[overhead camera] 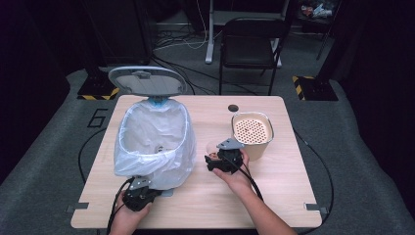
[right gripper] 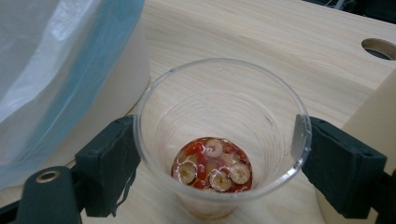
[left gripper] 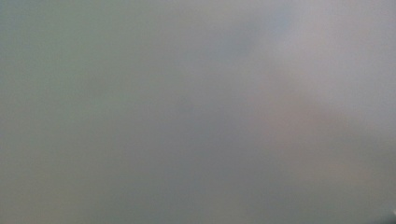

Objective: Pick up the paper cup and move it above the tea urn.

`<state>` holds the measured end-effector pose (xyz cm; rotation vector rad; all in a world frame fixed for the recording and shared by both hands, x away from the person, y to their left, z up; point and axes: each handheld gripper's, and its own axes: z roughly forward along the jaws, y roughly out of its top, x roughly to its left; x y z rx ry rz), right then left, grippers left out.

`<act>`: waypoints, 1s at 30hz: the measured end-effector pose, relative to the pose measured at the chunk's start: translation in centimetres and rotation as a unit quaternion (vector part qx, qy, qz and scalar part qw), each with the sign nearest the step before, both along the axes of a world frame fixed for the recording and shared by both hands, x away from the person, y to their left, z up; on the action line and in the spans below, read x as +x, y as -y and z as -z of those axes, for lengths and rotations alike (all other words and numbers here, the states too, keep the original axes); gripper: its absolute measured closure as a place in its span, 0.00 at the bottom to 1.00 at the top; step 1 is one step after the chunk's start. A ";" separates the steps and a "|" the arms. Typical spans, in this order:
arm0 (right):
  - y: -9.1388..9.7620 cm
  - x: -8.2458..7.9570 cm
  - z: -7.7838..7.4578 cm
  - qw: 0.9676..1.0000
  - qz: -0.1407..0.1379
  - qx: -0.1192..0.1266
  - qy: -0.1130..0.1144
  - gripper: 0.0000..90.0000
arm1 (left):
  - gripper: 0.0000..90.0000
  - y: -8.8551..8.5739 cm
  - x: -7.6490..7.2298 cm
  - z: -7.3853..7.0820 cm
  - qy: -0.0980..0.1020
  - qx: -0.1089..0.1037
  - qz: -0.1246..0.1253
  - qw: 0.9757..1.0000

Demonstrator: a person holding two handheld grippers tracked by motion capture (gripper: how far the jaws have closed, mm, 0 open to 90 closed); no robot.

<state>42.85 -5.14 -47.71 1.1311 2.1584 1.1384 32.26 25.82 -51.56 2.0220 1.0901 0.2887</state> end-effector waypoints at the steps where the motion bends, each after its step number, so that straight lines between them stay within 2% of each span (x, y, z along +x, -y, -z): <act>1: -0.1 0.1 0.1 1.000 0.002 0.001 0.001 0.18 | 1.00 0.0 0.0 0.0 0.000 0.000 0.000 1.000; 3: -0.3 0.3 0.3 1.000 0.007 0.008 -0.004 0.19 | 1.00 0.0 0.0 0.0 0.000 0.000 0.000 1.000; 8: -0.8 0.7 1.0 1.000 0.011 -0.001 -0.005 0.21 | 1.00 0.0 0.0 0.0 0.000 0.000 0.000 1.000; 13: -0.7 1.1 1.4 1.000 0.010 0.003 -0.005 0.30 | 1.00 0.0 0.0 0.0 0.000 -0.001 0.001 1.000; 16: -0.9 1.1 1.4 1.000 0.011 0.008 -0.009 0.32 | 1.00 0.0 0.0 0.0 0.000 -0.001 0.001 1.000; 24: -1.7 0.8 1.4 1.000 -0.009 0.011 -0.001 0.35 | 1.00 0.0 0.0 0.0 0.000 0.000 0.001 1.000; 30: -1.5 0.0 1.3 1.000 -0.021 0.009 -0.003 0.36 | 1.00 0.0 0.0 0.0 0.000 -0.001 0.001 1.000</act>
